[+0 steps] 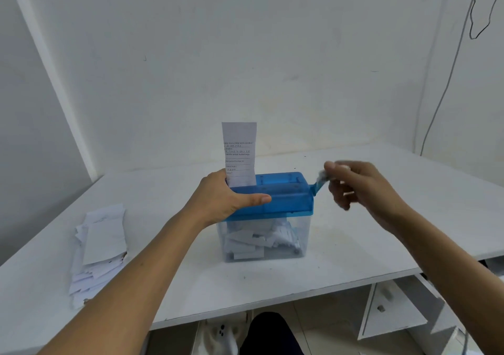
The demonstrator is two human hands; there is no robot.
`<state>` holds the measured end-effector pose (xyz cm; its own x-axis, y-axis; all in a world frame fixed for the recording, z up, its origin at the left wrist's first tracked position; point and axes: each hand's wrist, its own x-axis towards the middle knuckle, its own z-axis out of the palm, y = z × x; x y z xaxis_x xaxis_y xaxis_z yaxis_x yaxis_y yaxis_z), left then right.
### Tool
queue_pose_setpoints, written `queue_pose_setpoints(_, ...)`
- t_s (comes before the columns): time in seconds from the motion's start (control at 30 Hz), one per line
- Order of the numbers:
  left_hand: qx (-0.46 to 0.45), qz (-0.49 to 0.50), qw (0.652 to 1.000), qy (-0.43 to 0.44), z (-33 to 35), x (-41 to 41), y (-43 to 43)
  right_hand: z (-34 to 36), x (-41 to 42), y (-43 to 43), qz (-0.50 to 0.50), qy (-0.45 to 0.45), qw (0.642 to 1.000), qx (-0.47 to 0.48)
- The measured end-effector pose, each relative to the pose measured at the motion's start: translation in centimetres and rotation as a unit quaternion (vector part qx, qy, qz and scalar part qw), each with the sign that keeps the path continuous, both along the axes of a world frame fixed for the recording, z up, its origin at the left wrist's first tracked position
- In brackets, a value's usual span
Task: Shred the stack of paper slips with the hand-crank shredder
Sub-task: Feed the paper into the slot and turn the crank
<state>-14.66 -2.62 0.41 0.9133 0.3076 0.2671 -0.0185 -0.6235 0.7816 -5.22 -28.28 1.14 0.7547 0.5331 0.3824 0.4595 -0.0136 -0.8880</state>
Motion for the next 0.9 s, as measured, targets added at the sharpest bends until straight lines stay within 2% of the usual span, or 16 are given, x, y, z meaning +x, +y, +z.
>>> queue_pose_setpoints(0.1, 0.002, -0.004, 1.000, -0.004, 0.0, 0.1, 0.1, 1.2, 1.6, 1.3, -0.039, -0.016, 0.998, 0.044)
queue_pose_setpoints(0.23, -0.002, 0.000, 1.000, -0.003, -0.1, 0.1, 0.1, 1.2, 3.4, 3.6, -0.104, -0.052, 0.992, 0.053)
queue_pose_setpoints(0.43, -0.012, -0.003, 1.000, -0.009, -0.1, -0.1, -0.1, -0.3, 5.4, 5.4, -0.149, -0.035, 0.987, 0.047)
queue_pose_setpoints(0.53, -0.009, -0.001, 1.000, -0.011, -0.1, -0.1, -0.1, -1.3, 5.9, 5.7, -0.168, -0.042, 0.985, 0.005)
queue_pose_setpoints(0.67, -0.005, 0.000, 1.000, -0.012, -0.1, -0.2, -0.2, -4.1, 5.8, 5.1, -0.150, -0.018, 0.984, -0.090)
queue_pose_setpoints(0.9, -0.009, 0.000, 1.000, -0.015, -0.2, -0.1, 0.0, -8.7, 2.5, 0.8, -0.031, 0.062, 0.987, -0.144)
